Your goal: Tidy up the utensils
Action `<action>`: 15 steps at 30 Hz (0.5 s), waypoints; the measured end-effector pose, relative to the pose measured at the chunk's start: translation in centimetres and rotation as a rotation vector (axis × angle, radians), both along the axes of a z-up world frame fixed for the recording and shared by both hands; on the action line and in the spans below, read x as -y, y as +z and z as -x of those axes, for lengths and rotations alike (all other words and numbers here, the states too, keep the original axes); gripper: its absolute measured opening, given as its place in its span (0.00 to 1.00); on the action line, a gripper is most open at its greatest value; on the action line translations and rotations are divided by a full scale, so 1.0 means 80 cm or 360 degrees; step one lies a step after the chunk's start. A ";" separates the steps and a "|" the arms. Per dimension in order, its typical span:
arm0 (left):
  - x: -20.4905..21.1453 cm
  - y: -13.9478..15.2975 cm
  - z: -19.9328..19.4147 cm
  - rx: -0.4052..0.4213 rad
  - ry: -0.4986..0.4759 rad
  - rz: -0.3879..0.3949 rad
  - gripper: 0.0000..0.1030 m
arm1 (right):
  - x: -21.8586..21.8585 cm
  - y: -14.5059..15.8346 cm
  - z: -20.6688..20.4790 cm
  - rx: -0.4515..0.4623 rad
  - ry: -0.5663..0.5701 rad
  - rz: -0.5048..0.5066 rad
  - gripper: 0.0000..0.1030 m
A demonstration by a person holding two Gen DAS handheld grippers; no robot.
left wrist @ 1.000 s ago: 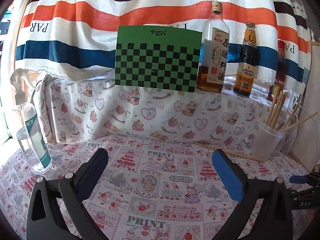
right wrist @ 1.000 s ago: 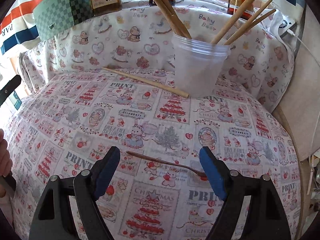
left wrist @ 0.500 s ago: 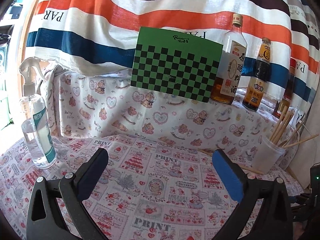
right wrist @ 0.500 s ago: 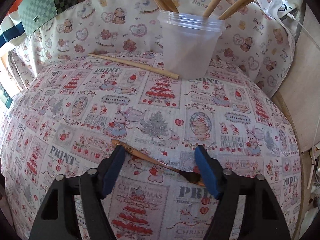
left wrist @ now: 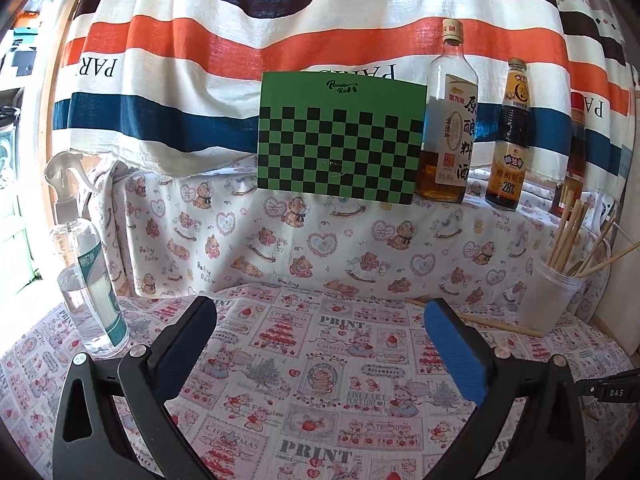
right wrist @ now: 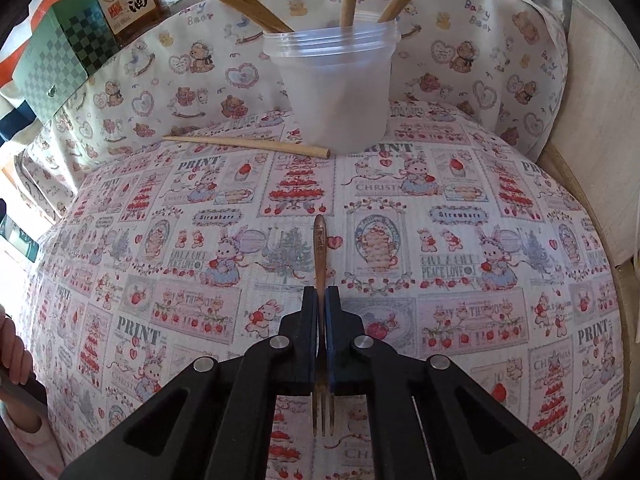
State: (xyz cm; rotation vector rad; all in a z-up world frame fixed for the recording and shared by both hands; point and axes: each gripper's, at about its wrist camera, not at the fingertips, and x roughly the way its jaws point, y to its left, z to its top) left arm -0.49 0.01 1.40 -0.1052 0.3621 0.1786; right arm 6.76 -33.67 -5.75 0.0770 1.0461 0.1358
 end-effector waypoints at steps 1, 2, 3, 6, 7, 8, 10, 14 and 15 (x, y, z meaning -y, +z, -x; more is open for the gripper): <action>0.001 0.001 0.001 0.0003 -0.0006 -0.0004 1.00 | -0.001 0.001 0.001 0.0007 -0.0001 0.0016 0.04; 0.002 0.002 0.002 0.0008 -0.0010 -0.0003 1.00 | -0.002 0.002 0.002 0.0019 0.0004 0.0030 0.04; 0.002 0.003 0.002 0.0013 -0.0014 0.0002 1.00 | -0.003 0.004 0.003 0.0028 0.0014 0.0034 0.04; 0.000 0.005 0.004 0.0014 -0.0018 0.0024 1.00 | -0.007 0.006 0.005 0.0054 0.0037 0.0067 0.04; -0.001 0.005 0.004 0.0014 -0.0019 0.0030 1.00 | -0.008 0.008 0.005 0.0077 0.0029 0.0083 0.04; -0.001 0.005 0.004 0.0011 -0.0022 0.0037 1.00 | -0.010 0.010 0.006 0.0104 0.0025 0.0079 0.04; -0.001 0.005 0.004 0.0006 -0.0034 0.0041 1.00 | -0.008 0.020 0.012 0.0174 0.0055 0.0004 0.04; 0.003 0.000 -0.001 -0.0039 -0.0054 0.0009 1.00 | -0.002 0.051 0.033 0.0417 0.0083 -0.0176 0.04; 0.005 -0.002 -0.005 -0.0073 -0.0070 0.0004 1.00 | -0.003 0.057 0.038 0.0481 0.0079 -0.0178 0.04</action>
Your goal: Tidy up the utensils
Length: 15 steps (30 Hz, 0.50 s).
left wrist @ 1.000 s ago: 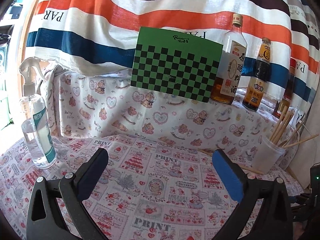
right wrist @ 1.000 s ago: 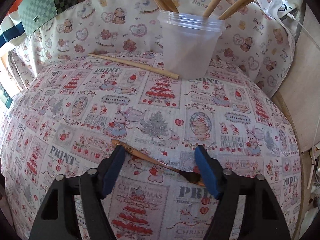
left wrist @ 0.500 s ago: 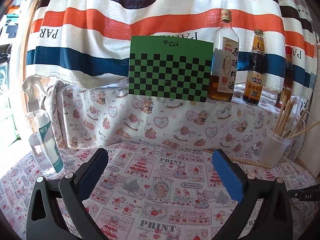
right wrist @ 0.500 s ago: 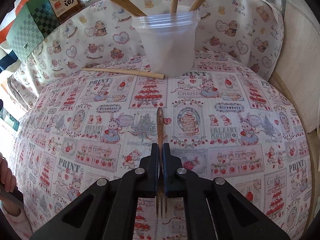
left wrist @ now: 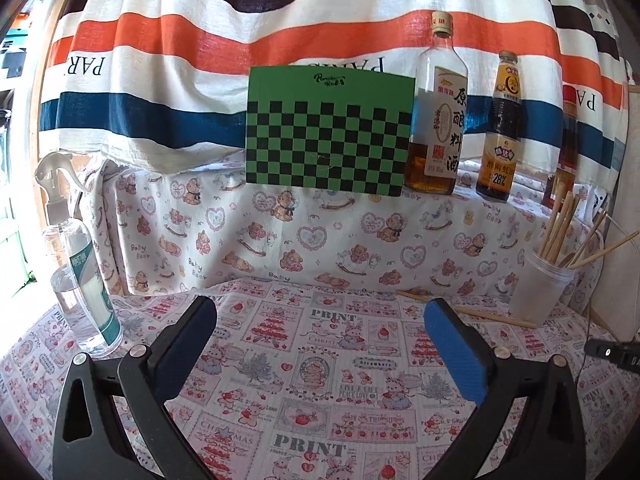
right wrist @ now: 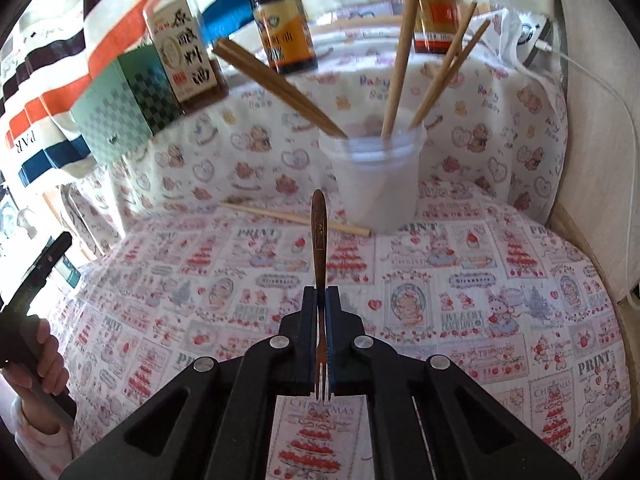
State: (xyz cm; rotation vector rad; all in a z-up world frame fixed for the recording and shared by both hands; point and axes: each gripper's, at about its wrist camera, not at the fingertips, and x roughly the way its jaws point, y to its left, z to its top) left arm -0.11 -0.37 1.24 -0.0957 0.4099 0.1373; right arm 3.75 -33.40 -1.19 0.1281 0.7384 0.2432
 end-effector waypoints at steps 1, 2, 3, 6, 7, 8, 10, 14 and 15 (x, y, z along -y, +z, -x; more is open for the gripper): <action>0.002 -0.003 -0.004 -0.0037 -0.0015 -0.0001 1.00 | -0.002 0.006 0.004 0.0057 -0.0003 -0.0007 0.04; 0.004 -0.007 -0.008 -0.0074 -0.0033 -0.0001 1.00 | -0.003 0.011 0.008 0.0107 -0.0003 -0.0016 0.04; 0.008 -0.013 -0.014 -0.0129 -0.0069 -0.0008 1.00 | -0.003 0.016 0.011 0.0148 -0.0009 -0.0023 0.04; 0.018 -0.028 -0.027 -0.0248 -0.0119 -0.0046 1.00 | -0.002 0.028 0.021 0.0255 -0.0020 -0.0048 0.04; 0.022 -0.032 -0.030 -0.0278 -0.0144 -0.0044 1.00 | -0.002 0.030 0.024 0.0282 -0.0016 -0.0059 0.04; 0.024 -0.035 -0.031 -0.0302 -0.0166 -0.0040 1.00 | -0.001 0.033 0.025 0.0286 -0.0007 -0.0060 0.04; 0.031 -0.040 -0.032 -0.0340 -0.0217 -0.0031 1.00 | 0.002 0.032 0.019 0.0240 -0.0033 -0.0034 0.04; 0.043 -0.040 -0.028 -0.0311 -0.0221 -0.0066 1.00 | 0.015 0.006 -0.007 0.0049 -0.0112 -0.0067 0.05; 0.045 -0.039 -0.027 -0.0300 -0.0215 -0.0087 1.00 | 0.018 0.000 -0.013 -0.0001 -0.0134 -0.0078 0.06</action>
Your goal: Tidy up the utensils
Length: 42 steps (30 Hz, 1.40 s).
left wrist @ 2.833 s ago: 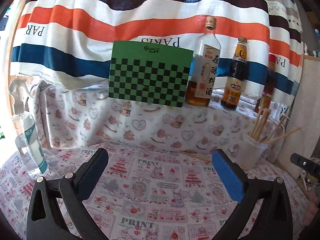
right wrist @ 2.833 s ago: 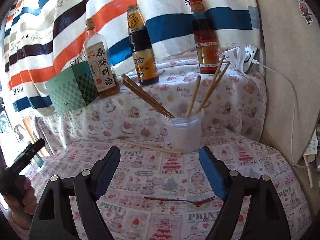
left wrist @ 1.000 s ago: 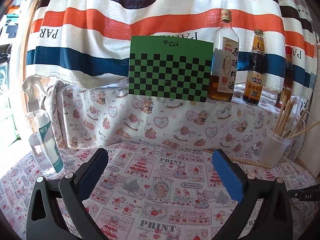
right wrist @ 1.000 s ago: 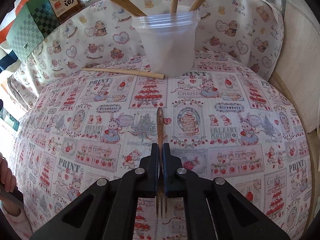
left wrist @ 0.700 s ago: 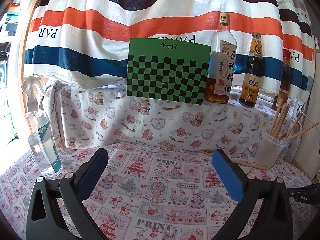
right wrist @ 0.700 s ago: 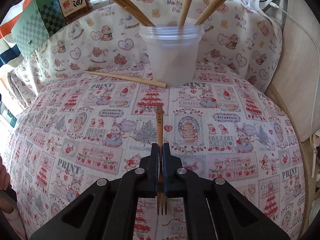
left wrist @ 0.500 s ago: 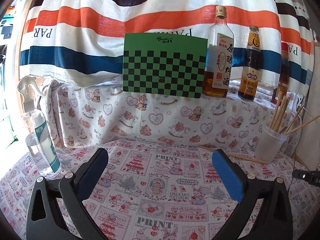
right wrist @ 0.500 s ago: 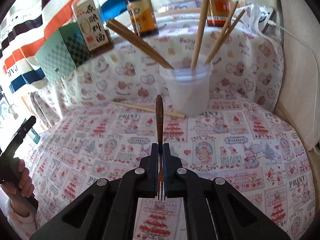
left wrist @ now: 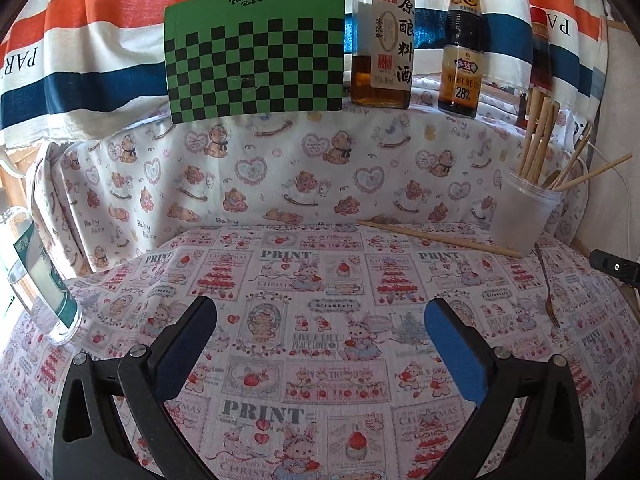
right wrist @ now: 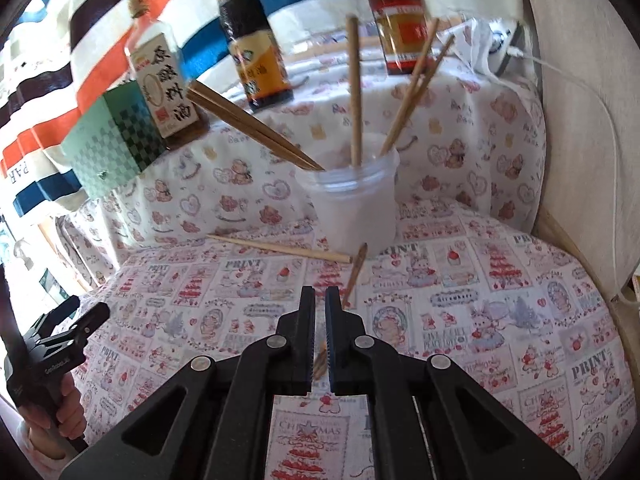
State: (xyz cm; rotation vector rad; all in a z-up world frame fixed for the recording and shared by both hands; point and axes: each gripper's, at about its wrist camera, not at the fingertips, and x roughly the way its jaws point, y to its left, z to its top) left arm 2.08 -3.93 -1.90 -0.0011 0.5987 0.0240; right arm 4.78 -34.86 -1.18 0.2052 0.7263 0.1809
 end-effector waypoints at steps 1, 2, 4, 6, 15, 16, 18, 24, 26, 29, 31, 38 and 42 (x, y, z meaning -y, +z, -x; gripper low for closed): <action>0.000 0.000 0.001 0.0010 0.0002 -0.0012 1.00 | 0.002 -0.005 -0.005 -0.0039 -0.0002 -0.0014 0.10; 0.001 0.000 0.002 0.0016 0.0002 -0.0017 1.00 | 0.004 -0.009 -0.008 -0.0067 0.0001 -0.0018 0.16; -0.002 -0.001 0.000 0.0009 0.0006 -0.0018 1.00 | 0.006 -0.012 -0.013 -0.0080 -0.0030 -0.0005 0.24; -0.007 -0.003 -0.003 -0.0008 0.0017 -0.0009 1.00 | 0.006 -0.011 -0.018 -0.0081 -0.0069 0.0005 0.28; -0.031 -0.018 -0.022 -0.0151 0.0070 0.0123 1.00 | -0.014 -0.047 -0.087 -0.0321 -0.0091 0.0151 0.34; -0.029 -0.018 -0.021 -0.0144 0.0057 0.0114 1.00 | -0.015 -0.053 -0.092 -0.0339 -0.0104 0.0154 0.34; -0.023 -0.016 -0.018 -0.0127 0.0032 0.0085 1.00 | -0.022 -0.061 -0.096 -0.0345 -0.0182 0.0247 0.34; -0.026 -0.020 -0.025 -0.0181 0.0034 0.0104 1.00 | -0.037 -0.070 -0.095 -0.0284 -0.0127 0.0377 0.24; -0.030 -0.023 -0.028 -0.0205 0.0046 0.0127 1.00 | -0.036 -0.071 -0.095 -0.0286 -0.0111 0.0372 0.20; -0.033 -0.024 -0.030 -0.0218 0.0055 0.0143 1.00 | -0.036 -0.069 -0.090 -0.0300 -0.0081 0.0395 0.13; -0.032 -0.023 -0.028 -0.0205 0.0061 0.0133 1.00 | -0.035 -0.068 -0.083 -0.0327 -0.0036 0.0360 0.11; -0.027 -0.018 -0.020 -0.0157 0.0078 0.0090 1.00 | -0.056 -0.057 -0.059 -0.0393 0.0086 0.0380 0.13; -0.015 -0.010 -0.008 -0.0065 0.0087 -0.0006 1.00 | -0.057 -0.054 -0.047 -0.0488 0.0084 0.0335 0.16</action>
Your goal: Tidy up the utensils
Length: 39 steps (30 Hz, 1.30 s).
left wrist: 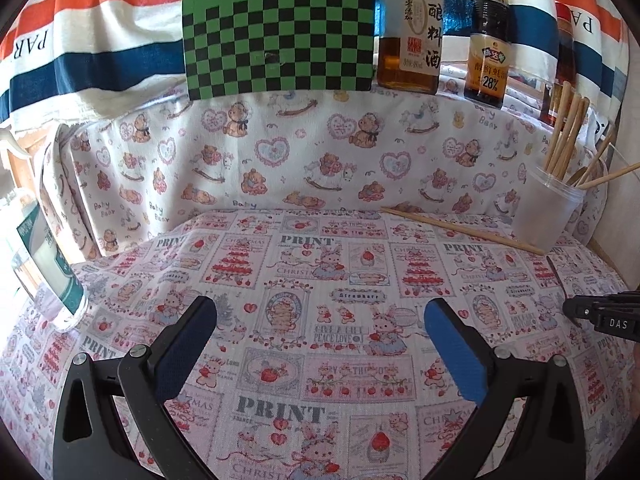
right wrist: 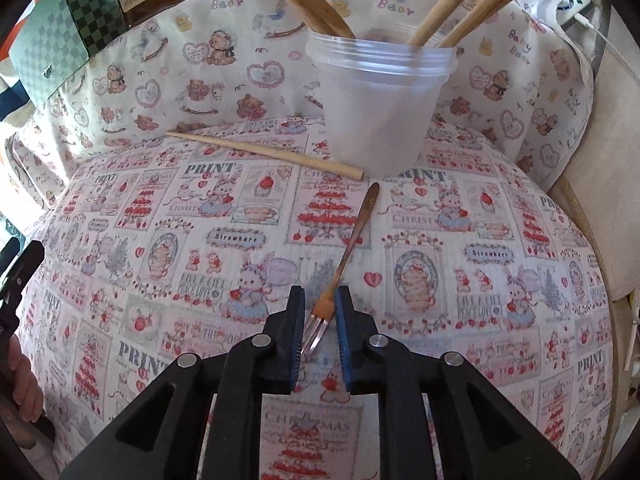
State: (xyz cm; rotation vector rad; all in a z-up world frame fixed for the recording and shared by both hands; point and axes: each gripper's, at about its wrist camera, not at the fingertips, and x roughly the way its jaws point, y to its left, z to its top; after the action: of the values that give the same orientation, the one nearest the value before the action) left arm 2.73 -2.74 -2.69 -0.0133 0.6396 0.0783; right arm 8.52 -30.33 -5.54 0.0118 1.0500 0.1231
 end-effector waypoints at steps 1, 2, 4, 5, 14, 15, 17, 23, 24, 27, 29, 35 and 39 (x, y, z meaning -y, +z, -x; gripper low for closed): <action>0.004 0.002 0.003 0.0021 -0.0008 -0.0024 1.00 | 0.003 0.002 0.004 -0.0003 -0.0018 -0.0036 0.16; 0.007 0.004 0.004 0.0037 -0.0019 -0.0043 1.00 | 0.005 0.003 0.006 -0.0008 -0.0031 -0.0052 0.16; 0.011 0.006 0.006 0.0054 -0.0037 -0.0071 1.00 | 0.008 0.004 0.009 -0.0001 -0.0017 -0.0055 0.16; 0.012 0.006 0.007 0.0061 -0.0035 -0.0082 1.00 | 0.007 0.005 0.012 0.0012 -0.0003 -0.0057 0.16; 0.013 0.010 0.010 0.0090 -0.0022 -0.0097 1.00 | -0.024 0.007 0.026 0.0125 0.0161 0.0116 0.16; 0.013 0.009 0.009 0.0086 -0.0019 -0.0095 1.00 | -0.026 0.004 0.026 0.0131 0.0149 0.0153 0.16; 0.013 0.009 0.008 0.0079 -0.0023 -0.0094 1.00 | -0.030 0.003 0.031 0.0210 0.0066 0.0272 0.16; 0.006 0.005 0.003 0.0044 0.0004 -0.0049 1.00 | -0.046 0.001 0.039 0.0229 0.0118 0.0433 0.16; 0.004 0.005 0.002 0.0038 0.0015 -0.0037 1.00 | -0.049 -0.001 0.039 0.0243 0.0135 0.0487 0.16; 0.000 0.003 0.001 0.0025 0.0029 -0.0019 1.00 | -0.058 -0.007 0.041 0.0258 0.0165 0.0600 0.16; 0.001 0.003 0.002 0.0028 0.0025 -0.0023 1.00 | -0.062 -0.010 0.042 0.0235 0.0195 0.0604 0.16; 0.005 0.006 0.006 0.0061 0.0011 -0.0051 1.00 | -0.035 -0.001 0.034 0.0227 0.0096 0.0405 0.02; 0.007 0.009 0.009 0.0082 0.0015 -0.0068 1.00 | 0.000 0.026 0.035 0.0240 0.0025 0.0066 0.02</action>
State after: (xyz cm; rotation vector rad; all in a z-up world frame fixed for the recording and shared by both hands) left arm 2.01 -3.29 -1.99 0.0227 0.5861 0.1000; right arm 5.69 -30.37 -3.45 -0.0430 0.9021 0.1147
